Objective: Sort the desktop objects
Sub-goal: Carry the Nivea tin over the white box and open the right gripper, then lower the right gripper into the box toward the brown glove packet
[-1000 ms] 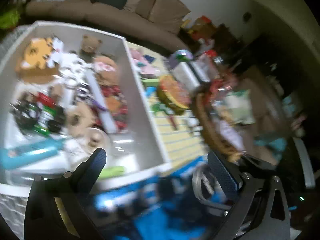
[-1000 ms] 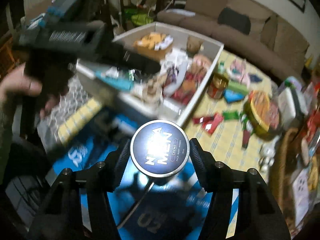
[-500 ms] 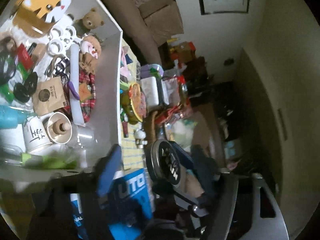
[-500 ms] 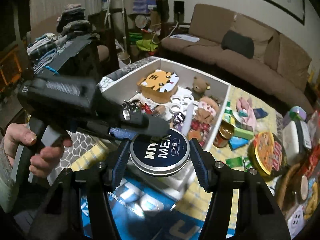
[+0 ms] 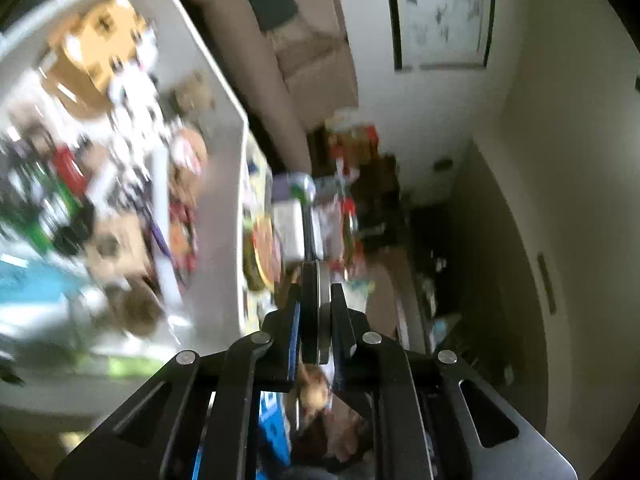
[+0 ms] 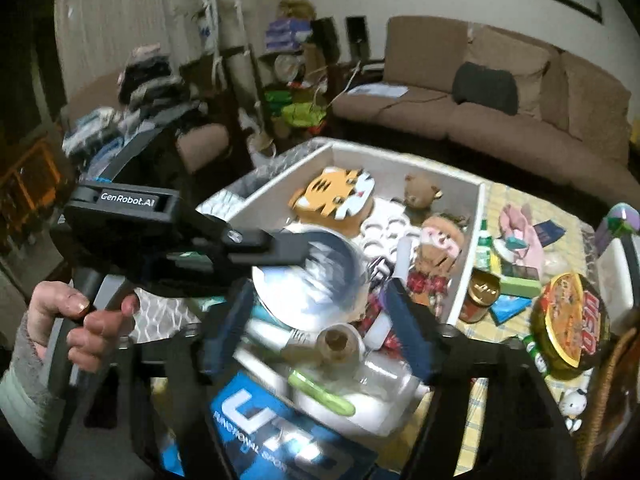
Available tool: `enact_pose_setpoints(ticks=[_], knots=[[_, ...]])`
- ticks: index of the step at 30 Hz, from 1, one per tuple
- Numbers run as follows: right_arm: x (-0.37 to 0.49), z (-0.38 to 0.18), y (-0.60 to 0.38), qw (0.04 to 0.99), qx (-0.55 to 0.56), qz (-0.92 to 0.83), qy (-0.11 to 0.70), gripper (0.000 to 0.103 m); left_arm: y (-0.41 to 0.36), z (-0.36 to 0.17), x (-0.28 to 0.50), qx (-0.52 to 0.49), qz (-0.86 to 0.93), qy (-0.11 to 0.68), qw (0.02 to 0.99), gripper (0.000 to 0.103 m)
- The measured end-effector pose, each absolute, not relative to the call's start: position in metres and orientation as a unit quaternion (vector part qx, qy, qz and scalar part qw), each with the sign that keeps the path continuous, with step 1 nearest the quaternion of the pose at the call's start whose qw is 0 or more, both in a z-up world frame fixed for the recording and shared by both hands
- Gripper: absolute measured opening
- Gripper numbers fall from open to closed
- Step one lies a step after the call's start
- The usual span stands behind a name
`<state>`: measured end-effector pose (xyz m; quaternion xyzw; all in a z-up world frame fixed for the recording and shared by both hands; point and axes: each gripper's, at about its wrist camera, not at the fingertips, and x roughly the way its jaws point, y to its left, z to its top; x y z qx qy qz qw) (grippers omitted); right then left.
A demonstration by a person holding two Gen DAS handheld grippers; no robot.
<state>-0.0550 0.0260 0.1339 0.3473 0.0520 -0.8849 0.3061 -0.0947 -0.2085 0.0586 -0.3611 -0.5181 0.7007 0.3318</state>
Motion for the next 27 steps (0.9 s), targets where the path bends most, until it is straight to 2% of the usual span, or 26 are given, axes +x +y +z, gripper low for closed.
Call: enact_pose_setpoints(ticks=[5,9,17,18,19,21,25,27], knots=[[-0.068,0.128,0.044,0.300,0.363,-0.882,0.020,0.080,-0.254,0.039,-0.104,-0.364,0.740,-0.512,0.238,0.012],[-0.080,0.116,0.056,0.296,0.386,-0.874,0.002,0.080,-0.259,0.019,-0.117,-0.390,0.752,-0.496,0.193,0.011],[-0.081,0.109,0.071,0.288,0.397,-0.871,0.004,0.080,-0.245,0.014,-0.145,-0.447,0.791,-0.400,0.121,0.012],[-0.082,0.108,0.074,0.286,0.400,-0.871,0.002,0.080,-0.242,0.009,-0.150,-0.464,0.785,-0.395,0.116,0.023],[-0.083,0.107,0.077,0.282,0.402,-0.871,0.001,0.080,-0.245,0.003,-0.146,-0.469,0.783,-0.394,0.109,0.044],[-0.085,0.108,0.083,0.276,0.404,-0.872,-0.004,0.080,-0.246,0.000,-0.148,-0.470,0.789,-0.386,0.086,0.063],[-0.087,0.114,0.102,0.257,0.402,-0.879,-0.012,0.080,-0.243,0.017,-0.138,-0.452,0.810,-0.366,0.077,0.078],[-0.091,0.116,0.114,0.241,0.404,-0.882,-0.024,0.080,-0.237,0.030,-0.133,-0.440,0.824,-0.348,0.079,0.080]])
